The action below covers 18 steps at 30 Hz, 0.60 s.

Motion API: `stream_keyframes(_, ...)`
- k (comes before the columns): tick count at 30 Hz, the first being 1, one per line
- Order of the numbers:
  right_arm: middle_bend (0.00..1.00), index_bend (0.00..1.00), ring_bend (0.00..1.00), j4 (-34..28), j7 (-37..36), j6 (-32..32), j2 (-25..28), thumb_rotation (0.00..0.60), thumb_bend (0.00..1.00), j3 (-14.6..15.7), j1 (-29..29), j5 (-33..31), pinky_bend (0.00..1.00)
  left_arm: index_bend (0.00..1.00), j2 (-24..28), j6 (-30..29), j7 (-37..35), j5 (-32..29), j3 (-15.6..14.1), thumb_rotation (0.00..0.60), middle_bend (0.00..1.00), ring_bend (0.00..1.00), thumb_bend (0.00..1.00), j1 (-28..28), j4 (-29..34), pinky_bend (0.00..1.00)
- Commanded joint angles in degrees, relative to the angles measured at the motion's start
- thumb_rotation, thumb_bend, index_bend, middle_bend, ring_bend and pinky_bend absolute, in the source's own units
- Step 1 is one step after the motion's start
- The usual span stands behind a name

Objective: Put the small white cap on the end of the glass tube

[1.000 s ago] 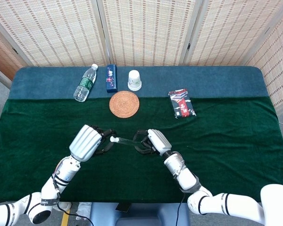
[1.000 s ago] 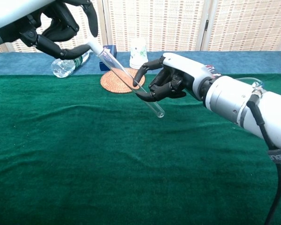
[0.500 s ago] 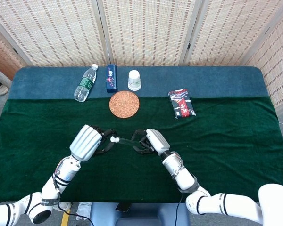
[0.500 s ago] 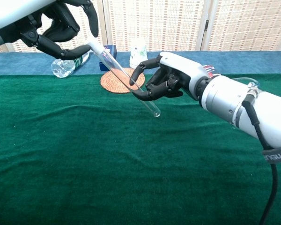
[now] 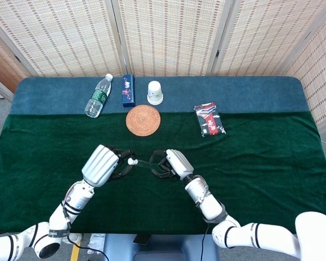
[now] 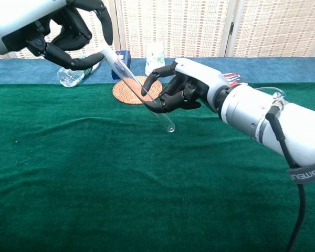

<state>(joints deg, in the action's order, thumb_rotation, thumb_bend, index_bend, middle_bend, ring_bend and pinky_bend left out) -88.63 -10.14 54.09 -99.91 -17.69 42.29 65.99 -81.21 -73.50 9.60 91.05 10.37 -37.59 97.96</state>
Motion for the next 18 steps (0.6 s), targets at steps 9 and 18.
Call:
stream_keyframes(9,1.0,0.86,1.0,0.02,0.59,-0.16,0.08,0.6,0.54,0.14,0.1,-0.41,1.0,0.59,0.32,0.47,-0.24,-0.38,0.03,0.6,0.96,0.88,0.49,-0.16,-0.02,0.83)
stream_keyframes(18,1.0,0.86,1.0,-0.6,2.03,-0.28,0.71,0.6,0.55,0.19,0.13,-1.46,1.0,0.14,1.92,1.84,0.81,-1.95,-0.01,0.6,0.96,0.86,0.47,-0.1,1.45,0.83)
